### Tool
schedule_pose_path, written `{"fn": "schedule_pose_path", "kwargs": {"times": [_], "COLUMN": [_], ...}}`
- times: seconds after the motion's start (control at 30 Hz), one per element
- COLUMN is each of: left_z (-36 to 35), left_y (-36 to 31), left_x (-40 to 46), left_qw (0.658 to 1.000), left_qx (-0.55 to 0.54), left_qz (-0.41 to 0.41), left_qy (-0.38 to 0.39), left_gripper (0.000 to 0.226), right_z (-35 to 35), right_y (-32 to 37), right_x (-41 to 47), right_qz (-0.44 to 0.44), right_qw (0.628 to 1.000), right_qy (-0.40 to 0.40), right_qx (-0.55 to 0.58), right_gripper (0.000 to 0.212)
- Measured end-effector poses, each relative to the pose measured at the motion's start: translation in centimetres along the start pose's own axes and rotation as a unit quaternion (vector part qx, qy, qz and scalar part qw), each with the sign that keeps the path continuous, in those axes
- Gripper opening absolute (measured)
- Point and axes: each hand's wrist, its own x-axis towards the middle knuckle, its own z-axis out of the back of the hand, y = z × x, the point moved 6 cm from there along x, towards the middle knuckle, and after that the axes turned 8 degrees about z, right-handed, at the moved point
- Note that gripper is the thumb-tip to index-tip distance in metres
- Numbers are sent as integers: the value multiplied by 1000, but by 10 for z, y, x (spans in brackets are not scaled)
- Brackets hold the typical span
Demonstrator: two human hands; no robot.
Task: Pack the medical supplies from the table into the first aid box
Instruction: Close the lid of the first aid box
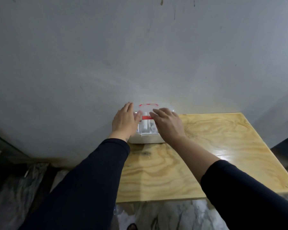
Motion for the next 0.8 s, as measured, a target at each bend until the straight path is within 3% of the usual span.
{"fn": "schedule_pose_path", "kwargs": {"times": [0.2, 0.3, 0.37, 0.47, 0.57, 0.8], "left_z": [-37, -42, -42, -46, -54, -67], "left_y": [4, 8, 7, 7, 8, 12], "left_x": [-26, -29, -27, -20, -16, -6], "left_qw": [997, 994, 993, 991, 982, 976], "left_qx": [62, 96, 100, 106, 153, 196], "left_qz": [-28, -39, -49, -67, -86, -89], "left_qy": [41, 41, 36, 47, 62, 33], "left_gripper": [59, 63, 66, 72, 80, 86], "right_z": [-34, -35, -34, -47, -63, -85], "right_y": [10, 9, 2, -16, -22, -25], "right_x": [-37, -44, -44, -43, -41, -38], "right_qz": [-3, 2, -38, -103, -115, -115], "right_qw": [997, 999, 994, 975, 959, 969], "right_qy": [72, 38, 50, 152, 232, 202], "right_qx": [-11, 37, 88, 126, 117, 88], "right_gripper": [38, 25, 41, 61, 80, 85]}}
